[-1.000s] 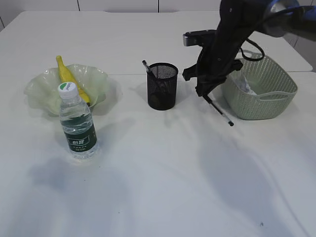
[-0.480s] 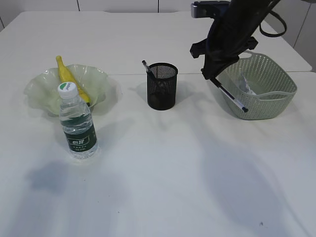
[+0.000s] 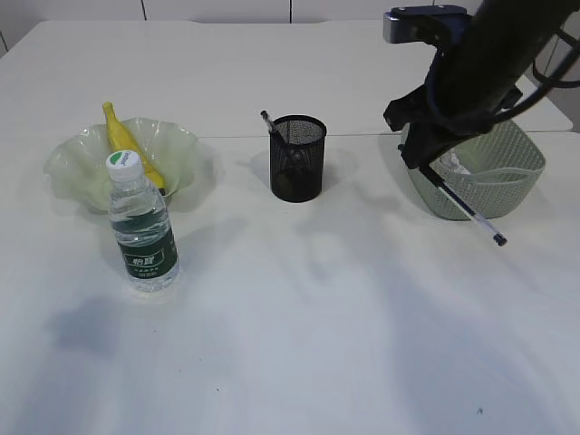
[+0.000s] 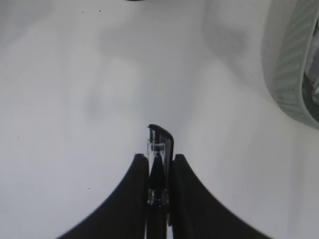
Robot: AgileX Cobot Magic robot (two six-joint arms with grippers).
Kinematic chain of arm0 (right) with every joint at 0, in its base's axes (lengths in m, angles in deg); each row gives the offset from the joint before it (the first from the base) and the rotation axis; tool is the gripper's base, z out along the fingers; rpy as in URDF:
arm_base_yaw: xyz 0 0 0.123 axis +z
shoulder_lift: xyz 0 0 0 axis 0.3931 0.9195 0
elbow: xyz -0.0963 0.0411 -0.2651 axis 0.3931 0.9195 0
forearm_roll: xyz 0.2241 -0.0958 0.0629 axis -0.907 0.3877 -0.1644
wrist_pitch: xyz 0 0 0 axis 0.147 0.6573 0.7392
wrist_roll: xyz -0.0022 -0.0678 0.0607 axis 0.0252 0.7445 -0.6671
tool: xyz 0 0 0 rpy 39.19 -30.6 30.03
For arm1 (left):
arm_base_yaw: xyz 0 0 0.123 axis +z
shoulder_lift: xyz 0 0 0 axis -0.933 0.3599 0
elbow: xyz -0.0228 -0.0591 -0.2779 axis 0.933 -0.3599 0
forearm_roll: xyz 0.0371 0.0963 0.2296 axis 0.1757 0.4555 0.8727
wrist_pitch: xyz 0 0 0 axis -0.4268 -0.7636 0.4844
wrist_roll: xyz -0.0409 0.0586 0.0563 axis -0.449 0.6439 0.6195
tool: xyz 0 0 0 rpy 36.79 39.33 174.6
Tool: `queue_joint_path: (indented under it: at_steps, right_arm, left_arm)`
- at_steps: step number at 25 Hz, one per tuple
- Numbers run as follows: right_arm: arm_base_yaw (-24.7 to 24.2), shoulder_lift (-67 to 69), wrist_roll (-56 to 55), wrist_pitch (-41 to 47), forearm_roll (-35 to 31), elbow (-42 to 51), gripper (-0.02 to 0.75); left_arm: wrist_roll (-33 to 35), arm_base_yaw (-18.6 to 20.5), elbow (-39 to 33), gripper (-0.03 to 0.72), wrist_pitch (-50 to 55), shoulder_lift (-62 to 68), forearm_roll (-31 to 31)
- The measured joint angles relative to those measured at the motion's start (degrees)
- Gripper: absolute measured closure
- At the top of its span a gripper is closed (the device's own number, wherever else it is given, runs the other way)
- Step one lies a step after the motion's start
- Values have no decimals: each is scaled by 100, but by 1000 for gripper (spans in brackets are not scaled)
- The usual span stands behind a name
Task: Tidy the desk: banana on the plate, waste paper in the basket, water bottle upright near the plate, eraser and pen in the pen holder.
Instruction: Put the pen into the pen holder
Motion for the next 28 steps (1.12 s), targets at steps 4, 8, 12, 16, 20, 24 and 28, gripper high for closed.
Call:
queue_joint_path:
  at_steps: [4,8,12,16,20,24,28]
  right_arm:
    - [0,-612,133,-669,-141,947,673]
    - [0,-805,318,-1529,-295,1559,673]
    - [0,-805,705,-2325,-668,1874,673]
    - [0,-805,1064,-3087,-928,2018,673]
    - [0,-805,1204,-3840,-976,2033,673]
    - [0,-805,1274,-4696,-989,2045,673]
    - [0,-719,1301,-5407,-1019,2045,673]
  left_arm:
    - [0,0,0,263,0,0,0]
    - [0,0,0,263,0,0,0]
    - [0,0,0,263,0,0,0]
    - [0,0,0,263,0,0,0]
    - [0,0,0,263,0,0,0]
    - [0,0,0,263,0,0,0]
    - [0,0,0,263,0,0,0]
